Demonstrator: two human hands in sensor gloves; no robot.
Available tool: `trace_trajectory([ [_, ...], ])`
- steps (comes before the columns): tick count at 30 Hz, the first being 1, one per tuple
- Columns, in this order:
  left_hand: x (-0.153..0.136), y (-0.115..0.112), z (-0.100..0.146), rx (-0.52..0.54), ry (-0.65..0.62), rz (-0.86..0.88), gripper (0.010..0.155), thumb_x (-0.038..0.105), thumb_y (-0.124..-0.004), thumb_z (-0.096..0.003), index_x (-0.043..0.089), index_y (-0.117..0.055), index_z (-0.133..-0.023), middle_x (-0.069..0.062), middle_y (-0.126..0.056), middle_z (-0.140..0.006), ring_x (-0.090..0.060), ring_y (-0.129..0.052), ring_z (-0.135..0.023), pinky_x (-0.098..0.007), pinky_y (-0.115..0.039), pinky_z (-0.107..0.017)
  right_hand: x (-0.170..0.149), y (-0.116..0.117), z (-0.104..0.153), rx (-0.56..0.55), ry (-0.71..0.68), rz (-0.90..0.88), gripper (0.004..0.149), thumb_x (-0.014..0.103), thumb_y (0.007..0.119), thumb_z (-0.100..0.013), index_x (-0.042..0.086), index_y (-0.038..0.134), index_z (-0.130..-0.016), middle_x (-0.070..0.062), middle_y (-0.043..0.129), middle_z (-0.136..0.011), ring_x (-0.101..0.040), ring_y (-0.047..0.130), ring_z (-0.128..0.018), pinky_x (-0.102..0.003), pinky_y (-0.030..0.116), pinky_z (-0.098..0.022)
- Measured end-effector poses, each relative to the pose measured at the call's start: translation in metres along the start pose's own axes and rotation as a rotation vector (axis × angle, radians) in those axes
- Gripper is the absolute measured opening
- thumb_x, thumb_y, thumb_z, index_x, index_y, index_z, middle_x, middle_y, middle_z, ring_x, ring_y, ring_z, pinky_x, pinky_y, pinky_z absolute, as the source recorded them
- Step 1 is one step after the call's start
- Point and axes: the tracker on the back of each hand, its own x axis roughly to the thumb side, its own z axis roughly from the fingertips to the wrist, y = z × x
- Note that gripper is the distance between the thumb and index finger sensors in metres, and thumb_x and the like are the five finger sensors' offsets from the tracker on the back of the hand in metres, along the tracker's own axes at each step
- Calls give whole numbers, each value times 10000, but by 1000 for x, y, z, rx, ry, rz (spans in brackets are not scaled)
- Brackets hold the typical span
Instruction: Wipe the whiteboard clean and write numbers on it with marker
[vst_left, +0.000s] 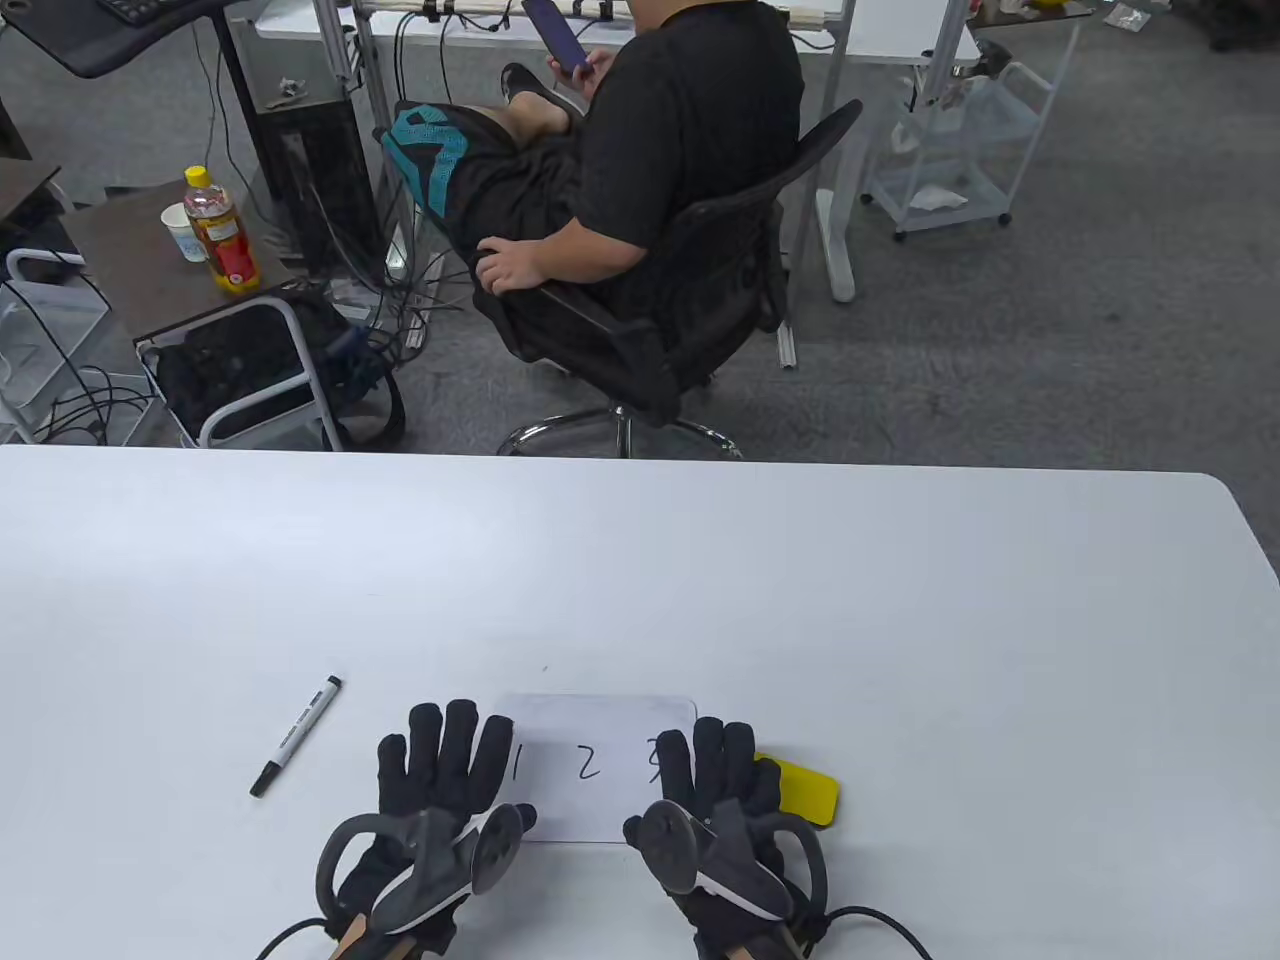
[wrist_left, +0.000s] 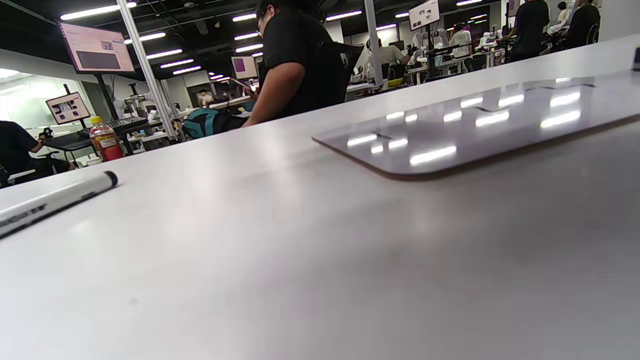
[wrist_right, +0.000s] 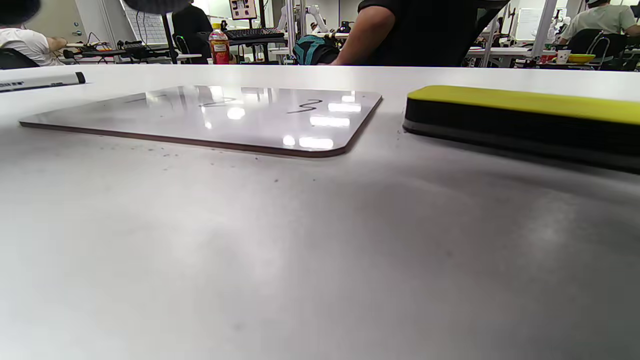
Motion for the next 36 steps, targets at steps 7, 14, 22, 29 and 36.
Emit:
trace_trajectory([
  [7,-4,1,2,0,6,16,850,742,-492,-530,317,-247,-1224,-102,-217,-1304,-451,-251,-1204,-668,-344,-860,-5,-2,-1,-9,-3,-36,838,560,575,-607,72,177,-1160,-359,107,-1175,-595,114,-1050,-750,210,-697],
  [14,-6,1,1,-5,11,21,849,741,-493,-530,317,-248,-1223,-99,-218,-1304,-448,-252,-1204,-667,-344,-860,-29,-15,1,-59,39,-117,830,544,614,-607,72,212,-1159,-358,160,-1177,-595,182,-1054,-729,252,-708],
  [22,-10,1,0,-9,21,26,847,740,-495,-531,316,-251,-1223,-100,-223,-1303,-447,-259,-1205,-667,-348,-860,-74,-22,4,-80,178,-245,826,514,657,-611,55,244,-1159,-360,202,-1179,-596,217,-1055,-735,263,-702],
  [29,-18,1,-1,-28,21,78,841,738,-501,-531,321,-264,-1222,-94,-241,-1305,-440,-302,-1205,-661,-369,-863,-89,-1,-7,79,237,-223,848,486,729,-594,58,261,-1156,-347,280,-1185,-588,279,-1065,-749,271,-695],
  [36,-30,-7,-7,-105,21,149,792,709,-581,-541,351,-359,-1212,-68,-422,-1281,-402,-458,-1188,-614,-477,-859,-97,19,-15,240,284,-170,841,416,759,-602,91,214,-1154,-320,217,-1195,-596,200,-1065,-764,229,-686],
])
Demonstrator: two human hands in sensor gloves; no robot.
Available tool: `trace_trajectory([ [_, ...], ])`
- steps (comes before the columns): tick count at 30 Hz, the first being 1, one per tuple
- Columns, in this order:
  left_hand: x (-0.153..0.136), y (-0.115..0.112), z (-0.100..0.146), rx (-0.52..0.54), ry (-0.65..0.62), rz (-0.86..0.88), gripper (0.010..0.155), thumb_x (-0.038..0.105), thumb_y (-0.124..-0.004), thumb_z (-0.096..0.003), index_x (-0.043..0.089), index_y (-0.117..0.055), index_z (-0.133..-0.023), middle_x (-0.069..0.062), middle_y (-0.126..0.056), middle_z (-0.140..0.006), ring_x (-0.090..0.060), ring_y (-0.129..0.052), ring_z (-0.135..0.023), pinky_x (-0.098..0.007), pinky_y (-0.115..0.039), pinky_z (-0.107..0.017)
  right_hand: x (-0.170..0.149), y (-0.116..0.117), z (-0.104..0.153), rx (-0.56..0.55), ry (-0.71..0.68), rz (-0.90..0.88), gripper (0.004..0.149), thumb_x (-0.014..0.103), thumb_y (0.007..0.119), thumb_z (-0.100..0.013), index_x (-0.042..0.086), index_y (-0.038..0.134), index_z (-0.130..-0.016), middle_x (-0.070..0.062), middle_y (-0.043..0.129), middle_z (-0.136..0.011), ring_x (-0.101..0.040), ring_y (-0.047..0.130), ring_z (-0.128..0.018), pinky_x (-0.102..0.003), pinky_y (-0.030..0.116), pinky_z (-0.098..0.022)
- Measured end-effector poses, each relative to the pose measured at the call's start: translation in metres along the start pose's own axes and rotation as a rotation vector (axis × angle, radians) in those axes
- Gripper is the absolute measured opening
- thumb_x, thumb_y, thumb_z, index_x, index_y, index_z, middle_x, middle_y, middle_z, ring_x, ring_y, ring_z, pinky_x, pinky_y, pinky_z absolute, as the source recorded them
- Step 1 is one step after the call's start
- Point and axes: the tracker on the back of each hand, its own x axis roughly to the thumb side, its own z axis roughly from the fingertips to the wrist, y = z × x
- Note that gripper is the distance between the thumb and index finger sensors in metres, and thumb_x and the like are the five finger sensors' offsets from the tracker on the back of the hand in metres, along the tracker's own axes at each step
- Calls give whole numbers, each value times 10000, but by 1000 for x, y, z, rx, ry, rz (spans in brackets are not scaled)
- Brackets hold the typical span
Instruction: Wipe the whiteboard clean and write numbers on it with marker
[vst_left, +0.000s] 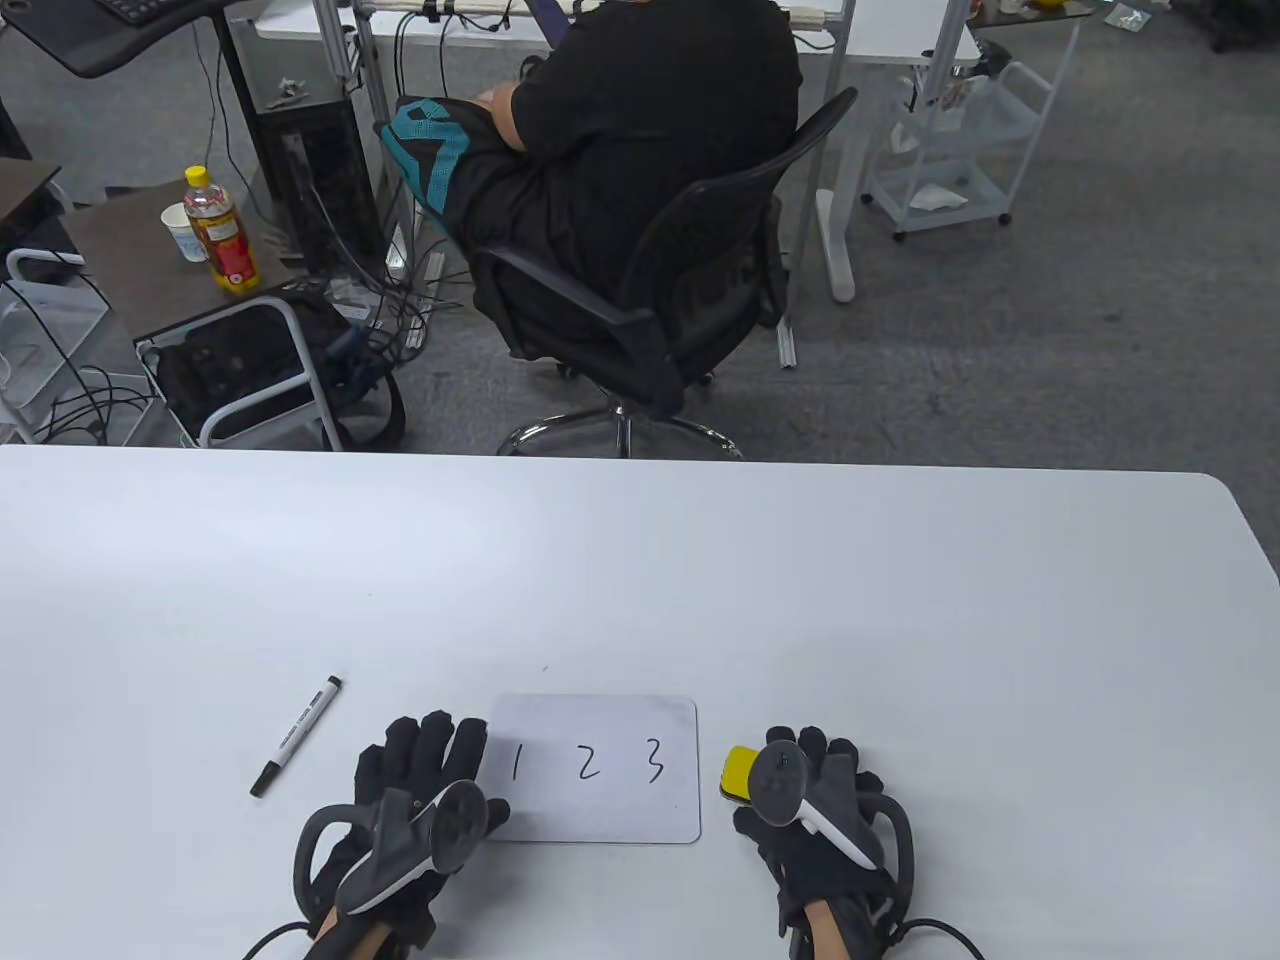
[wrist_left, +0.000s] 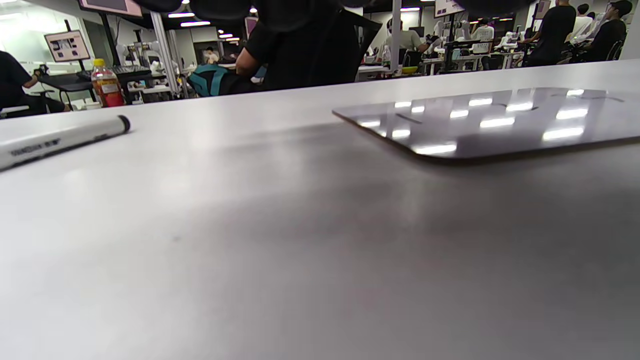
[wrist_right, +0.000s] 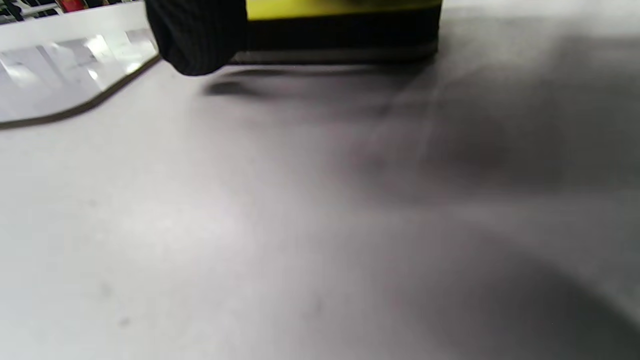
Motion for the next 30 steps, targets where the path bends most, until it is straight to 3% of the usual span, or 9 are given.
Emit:
trace_trajectory([
  [3,-5,-4,-4,-40,8,25,731,687,-611,-548,397,-428,-1194,-57,-480,-1258,-377,-528,-1163,-583,-518,-853,-1,3,-2,11,-6,-7,740,335,716,-621,106,257,-1154,-293,293,-1198,-572,284,-1074,-766,256,-688],
  [6,-9,-12,-9,-112,2,59,705,674,-629,-551,424,-444,-1184,-58,-518,-1234,-361,-560,-1140,-565,-538,-846,-1,4,-3,-11,3,15,732,332,717,-606,125,279,-1154,-277,319,-1198,-555,346,-1072,-760,276,-694],
  [12,-10,-25,-17,-193,17,77,709,692,-624,-543,440,-448,-1182,-52,-544,-1215,-360,-595,-1112,-558,-544,-842,1,-3,3,-172,10,28,721,382,748,-577,137,378,-1145,-300,514,-1129,-545,564,-950,-753,404,-671],
  [16,-7,-27,-20,-227,13,40,673,668,-642,-562,469,-442,-1174,-46,-488,-1219,-350,-551,-1117,-558,-532,-842,14,-12,14,-286,-62,-12,710,429,759,-563,190,416,-1137,-296,575,-1096,-506,639,-901,-725,474,-657],
  [24,-10,-30,-24,-278,23,92,669,670,-641,-557,470,-451,-1166,-34,-413,-1220,-347,-468,-1112,-568,-500,-844,94,-16,47,-406,-360,-40,680,465,792,-537,198,525,-1102,-287,683,-1040,-471,739,-837,-673,586,-616],
  [30,-8,-31,-24,-285,12,89,713,650,-634,-570,476,-320,-1185,-64,-395,-1222,-371,-454,-1113,-570,-492,-846,155,-4,36,-288,-431,220,663,469,784,-540,208,535,-1097,-281,688,-1044,-464,746,-842,-663,596,-615],
])
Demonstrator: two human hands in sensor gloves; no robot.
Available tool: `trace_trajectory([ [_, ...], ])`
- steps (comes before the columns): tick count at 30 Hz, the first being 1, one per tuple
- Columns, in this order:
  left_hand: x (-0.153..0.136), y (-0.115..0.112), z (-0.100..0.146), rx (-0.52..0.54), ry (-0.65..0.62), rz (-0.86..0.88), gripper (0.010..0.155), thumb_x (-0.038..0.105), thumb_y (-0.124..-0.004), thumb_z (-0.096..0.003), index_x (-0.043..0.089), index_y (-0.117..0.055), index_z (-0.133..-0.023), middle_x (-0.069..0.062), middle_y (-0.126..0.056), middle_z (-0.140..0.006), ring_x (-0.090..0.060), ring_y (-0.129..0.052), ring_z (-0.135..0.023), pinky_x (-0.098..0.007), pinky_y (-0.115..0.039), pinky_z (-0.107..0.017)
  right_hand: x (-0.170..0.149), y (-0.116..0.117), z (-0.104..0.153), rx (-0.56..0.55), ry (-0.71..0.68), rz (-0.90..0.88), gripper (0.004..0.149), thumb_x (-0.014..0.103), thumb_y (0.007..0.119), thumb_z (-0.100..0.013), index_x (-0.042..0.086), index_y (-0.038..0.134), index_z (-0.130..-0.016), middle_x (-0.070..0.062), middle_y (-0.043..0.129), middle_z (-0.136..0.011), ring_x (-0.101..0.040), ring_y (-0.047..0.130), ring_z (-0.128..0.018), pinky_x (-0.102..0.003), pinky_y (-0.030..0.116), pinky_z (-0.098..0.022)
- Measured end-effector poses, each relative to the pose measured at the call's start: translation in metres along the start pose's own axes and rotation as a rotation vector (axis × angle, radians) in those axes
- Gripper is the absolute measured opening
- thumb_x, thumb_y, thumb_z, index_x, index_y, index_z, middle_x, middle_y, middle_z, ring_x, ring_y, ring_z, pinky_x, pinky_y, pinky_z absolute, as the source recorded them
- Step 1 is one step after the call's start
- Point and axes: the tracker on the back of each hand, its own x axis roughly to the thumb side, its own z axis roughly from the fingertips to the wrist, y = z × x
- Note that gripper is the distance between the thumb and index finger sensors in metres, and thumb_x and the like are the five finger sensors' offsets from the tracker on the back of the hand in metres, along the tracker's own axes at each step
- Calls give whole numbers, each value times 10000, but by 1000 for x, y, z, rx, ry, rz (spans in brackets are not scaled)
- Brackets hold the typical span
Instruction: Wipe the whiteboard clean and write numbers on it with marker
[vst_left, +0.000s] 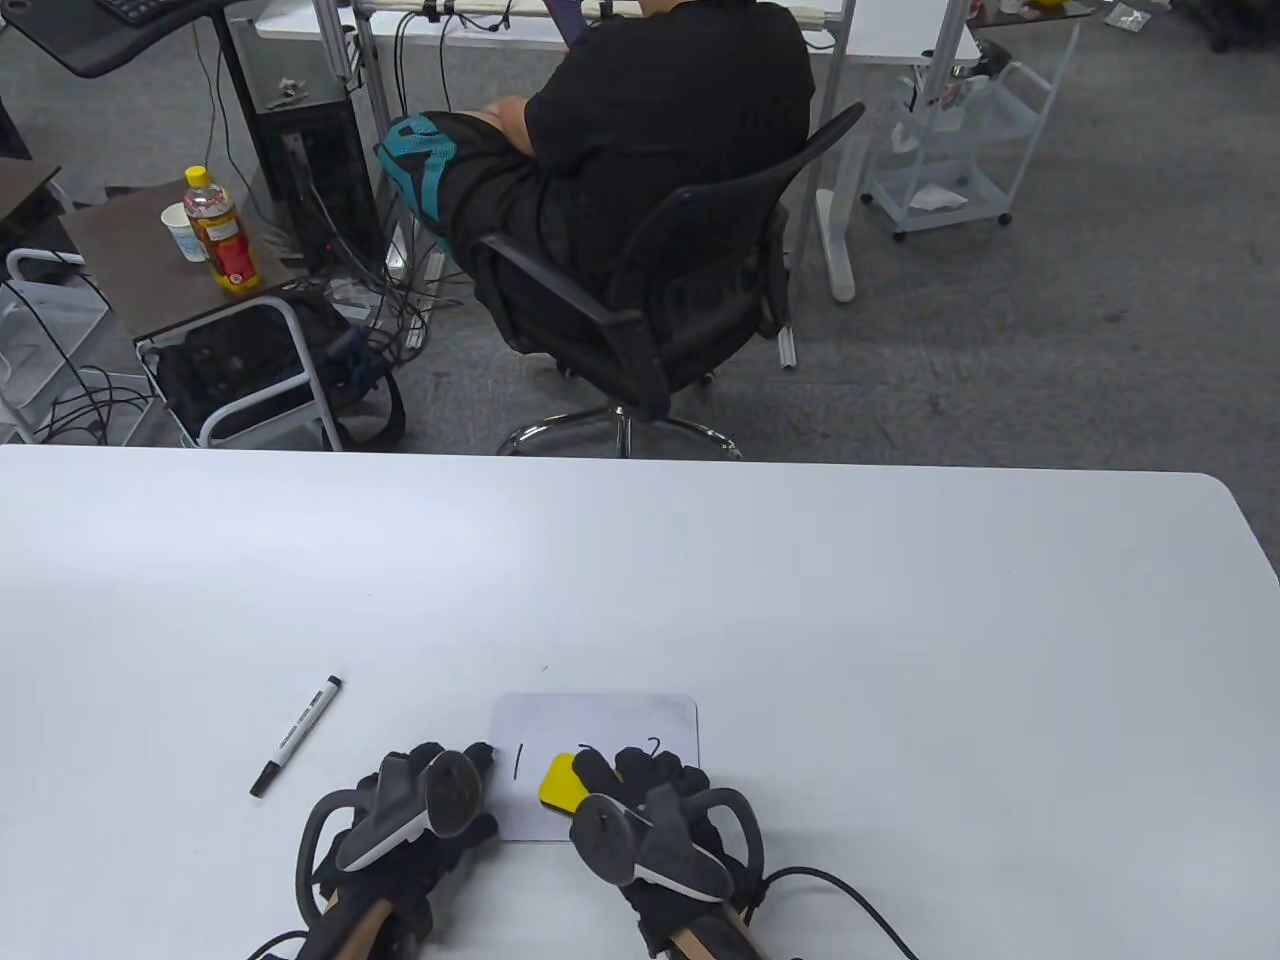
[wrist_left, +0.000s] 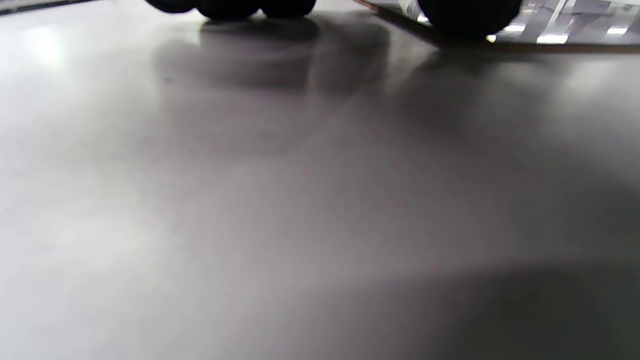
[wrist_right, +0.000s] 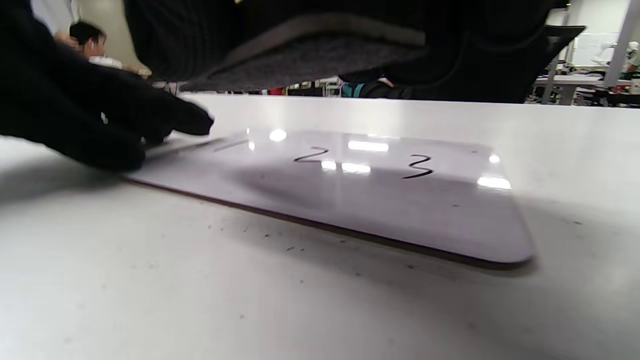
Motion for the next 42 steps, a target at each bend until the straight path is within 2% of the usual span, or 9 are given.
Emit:
trace_trajectory([
  [9,-2,-2,-5,-79,-17,43,649,632,-607,-592,512,-335,-1169,-70,-279,-1221,-387,-335,-1106,-583,-430,-857,26,18,-43,126,-35,55,640,446,786,-548,222,542,-1095,-283,660,-1061,-476,707,-867,-668,573,-621],
  [15,-2,-1,-6,-79,-15,40,648,634,-612,-591,513,-343,-1168,-68,-288,-1221,-385,-339,-1108,-581,-438,-856,24,20,-73,84,88,129,621,456,766,-556,226,541,-1087,-293,656,-1050,-475,710,-854,-643,586,-606],
  [19,-2,-1,-6,-81,-12,39,646,639,-609,-589,518,-343,-1164,-63,-287,-1220,-379,-338,-1108,-577,-442,-857,28,22,-65,89,40,127,620,450,765,-557,216,538,-1083,-305,659,-1038,-482,714,-839,-634,595,-599],
  [25,-2,-1,-6,-89,-11,32,646,633,-607,-591,512,-338,-1166,-68,-281,-1220,-384,-337,-1108,-577,-443,-856,27,18,-52,198,-130,78,626,435,798,-537,264,518,-1070,-267,630,-1079,-474,671,-894,-653,564,-626],
  [31,-1,-1,-6,-87,-6,20,642,635,-605,-592,511,-345,-1165,-66,-292,-1222,-380,-348,-1115,-561,-457,-863,8,21,-84,143,165,198,629,469,741,-565,214,497,-1085,-293,670,-1039,-476,703,-844,-627,587,-603],
  [33,0,-1,-6,-85,-6,18,642,634,-605,-591,511,-345,-1165,-68,-293,-1222,-380,-353,-1115,-558,-459,-864,14,22,-81,135,134,154,628,461,747,-563,201,503,-1081,-299,669,-1031,-483,700,-834,-623,589,-600],
  [36,-1,-1,-7,-87,-7,23,638,634,-609,-591,503,-355,-1162,-66,-294,-1222,-379,-351,-1114,-560,-459,-862,28,20,-72,171,-75,121,632,443,773,-552,214,501,-1074,-288,664,-1041,-478,695,-845,-627,590,-606],
  [38,-1,-1,-7,-88,-6,23,640,634,-610,-591,504,-355,-1163,-66,-294,-1222,-381,-350,-1114,-561,-459,-862,25,17,-73,179,-68,181,629,457,779,-541,256,504,-1070,-258,665,-1057,-455,695,-868,-629,583,-620],
  [42,-1,-1,-7,-86,-5,22,638,634,-606,-592,504,-355,-1164,-66,-294,-1222,-381,-352,-1115,-562,-462,-860,14,19,-87,150,135,210,629,488,745,-564,220,507,-1081,-287,698,-1017,-458,729,-816,-609,606,-594],
])
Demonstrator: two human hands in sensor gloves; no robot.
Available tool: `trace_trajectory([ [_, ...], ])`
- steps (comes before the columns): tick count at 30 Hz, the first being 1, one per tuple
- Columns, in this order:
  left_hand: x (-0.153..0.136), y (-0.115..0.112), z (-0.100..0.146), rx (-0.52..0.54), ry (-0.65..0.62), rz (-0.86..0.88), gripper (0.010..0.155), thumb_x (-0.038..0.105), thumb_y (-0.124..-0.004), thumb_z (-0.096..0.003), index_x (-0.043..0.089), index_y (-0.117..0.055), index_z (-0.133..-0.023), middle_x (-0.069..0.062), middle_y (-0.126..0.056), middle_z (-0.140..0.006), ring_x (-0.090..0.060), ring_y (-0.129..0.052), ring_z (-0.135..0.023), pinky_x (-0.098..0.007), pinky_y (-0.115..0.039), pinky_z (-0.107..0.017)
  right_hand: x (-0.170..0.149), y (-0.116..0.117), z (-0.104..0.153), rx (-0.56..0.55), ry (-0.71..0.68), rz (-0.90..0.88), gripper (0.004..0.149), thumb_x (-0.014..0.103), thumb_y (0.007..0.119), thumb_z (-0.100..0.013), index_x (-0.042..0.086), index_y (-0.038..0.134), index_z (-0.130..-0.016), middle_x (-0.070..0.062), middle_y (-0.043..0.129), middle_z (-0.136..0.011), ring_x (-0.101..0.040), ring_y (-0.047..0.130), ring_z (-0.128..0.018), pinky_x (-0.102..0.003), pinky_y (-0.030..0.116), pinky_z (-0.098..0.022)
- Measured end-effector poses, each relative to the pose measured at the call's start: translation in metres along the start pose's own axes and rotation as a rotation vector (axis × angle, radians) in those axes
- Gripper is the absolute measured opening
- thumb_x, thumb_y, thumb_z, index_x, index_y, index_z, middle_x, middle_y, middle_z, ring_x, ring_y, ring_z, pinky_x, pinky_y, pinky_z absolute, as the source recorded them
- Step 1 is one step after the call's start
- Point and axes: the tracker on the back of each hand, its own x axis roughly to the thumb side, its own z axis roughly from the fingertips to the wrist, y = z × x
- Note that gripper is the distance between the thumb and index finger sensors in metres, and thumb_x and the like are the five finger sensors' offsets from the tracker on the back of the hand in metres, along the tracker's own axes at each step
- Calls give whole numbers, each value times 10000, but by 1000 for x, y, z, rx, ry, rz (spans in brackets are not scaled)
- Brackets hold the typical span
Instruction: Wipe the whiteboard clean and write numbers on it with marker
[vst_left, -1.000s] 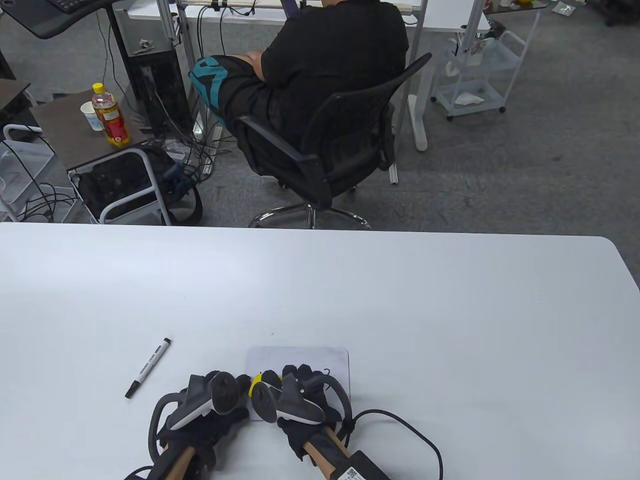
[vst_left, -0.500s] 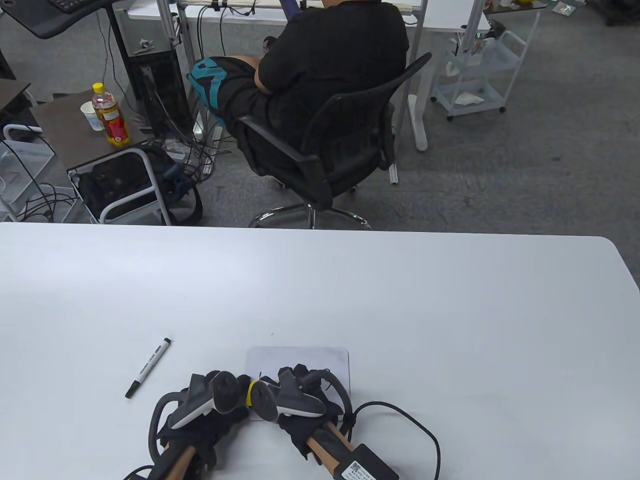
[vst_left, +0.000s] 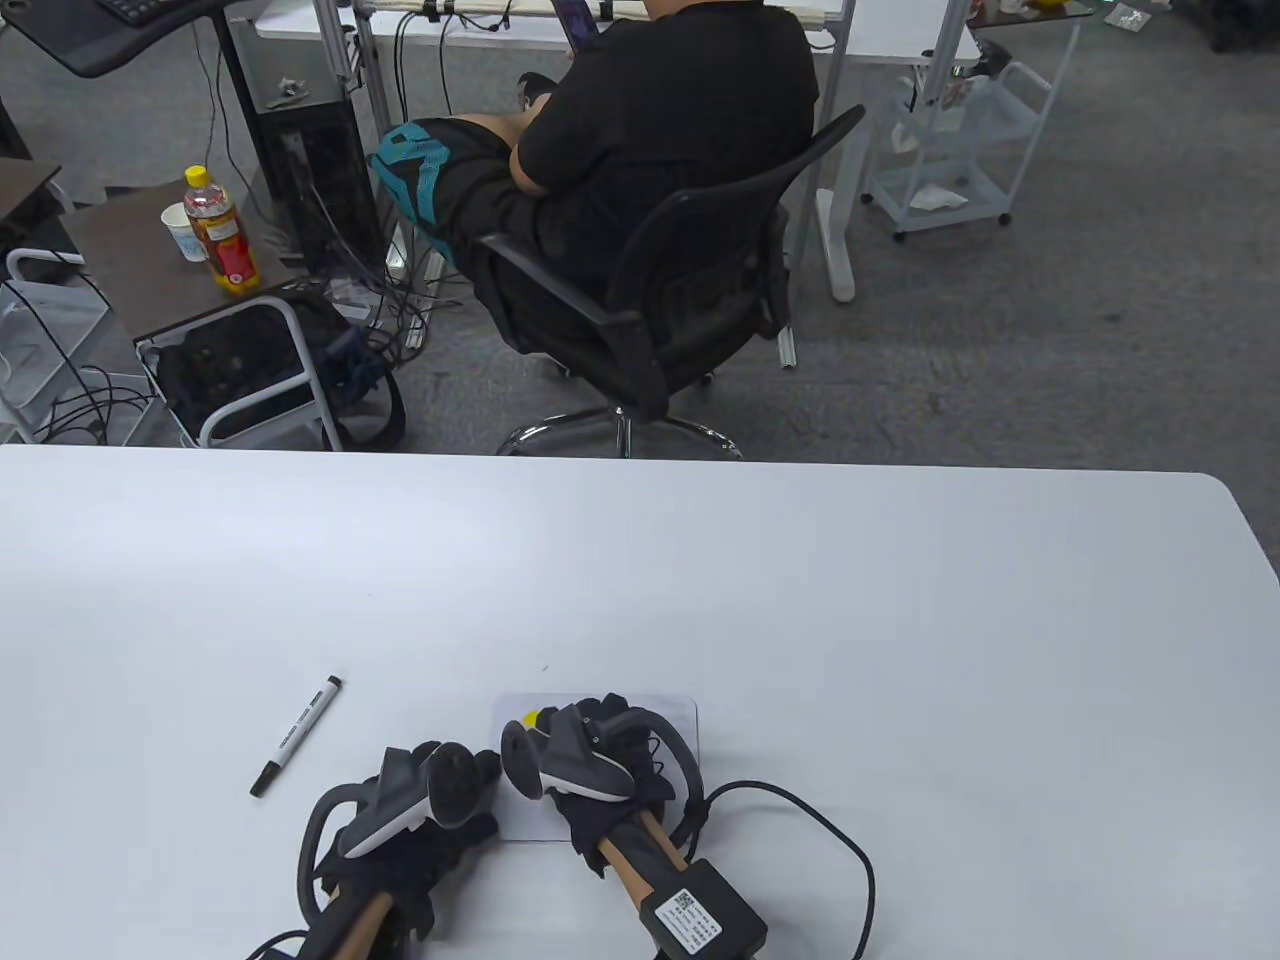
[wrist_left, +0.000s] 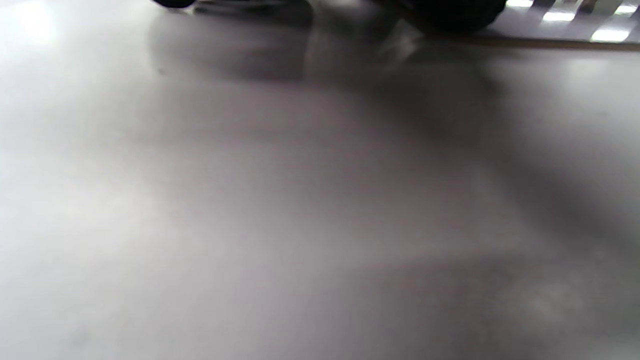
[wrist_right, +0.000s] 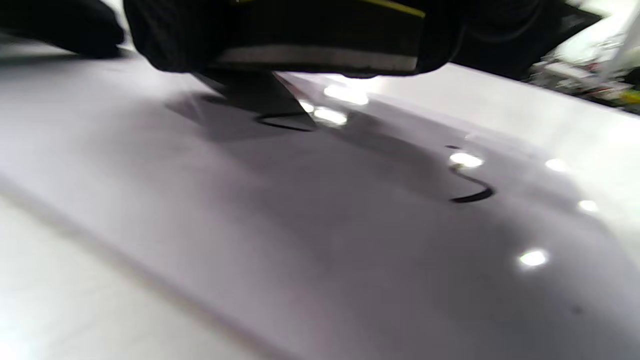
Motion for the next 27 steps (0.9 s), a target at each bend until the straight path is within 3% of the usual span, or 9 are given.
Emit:
trace_trajectory([
  [3,0,0,0,1,0,0,638,635,-606,-591,504,-355,-1163,-67,-295,-1222,-381,-352,-1115,-562,-464,-859,8,2,6,-27,-15,4,634,481,748,-561,201,511,-1078,-299,710,-1001,-462,745,-798,-606,620,-585],
  [5,0,0,0,0,1,2,640,634,-610,-590,504,-356,-1163,-66,-299,-1222,-381,-353,-1114,-563,-464,-858,11,1,16,-4,-164,-8,636,467,763,-552,216,497,-1072,-287,697,-1017,-464,733,-816,-615,613,-592],
  [8,0,0,0,-1,2,3,640,632,-614,-590,502,-360,-1163,-67,-301,-1222,-381,-356,-1114,-564,-467,-856,10,-2,24,48,-274,-43,639,456,799,-532,247,510,-1062,-265,687,-1038,-457,716,-843,-627,598,-609],
  [14,0,0,0,2,2,0,636,628,-609,-592,499,-361,-1163,-70,-298,-1223,-385,-355,-1115,-567,-470,-853,7,-2,-6,-12,-33,68,636,490,752,-551,230,501,-1075,-273,717,-1015,-449,743,-817,-608,616,-592],
  [17,0,0,-1,2,2,0,637,629,-611,-591,498,-363,-1163,-69,-300,-1222,-383,-356,-1115,-566,-470,-853,10,0,-11,-20,13,-7,637,482,757,-552,212,508,-1072,-289,722,-1000,-459,746,-800,-606,616,-584],
  [21,0,0,-1,1,2,4,637,629,-616,-590,497,-368,-1162,-69,-302,-1221,-385,-356,-1113,-568,-469,-853,11,-2,8,2,-130,32,629,454,770,-546,233,500,-1070,-277,694,-1033,-468,714,-836,-623,595,-602],
  [25,0,0,-1,1,4,1,636,629,-613,-591,496,-367,-1162,-70,-303,-1221,-384,-359,-1114,-567,-470,-853,10,1,37,72,-384,-41,636,421,809,-524,268,496,-1056,-247,655,-1074,-475,657,-886,-644,563,-622],
  [27,0,0,-1,1,3,-3,640,630,-612,-587,498,-363,-1162,-69,-300,-1221,-382,-357,-1115,-568,-471,-852,8,3,44,59,-397,-5,644,419,816,-517,284,488,-1054,-220,646,-1094,-459,647,-916,-657,547,-640],
])
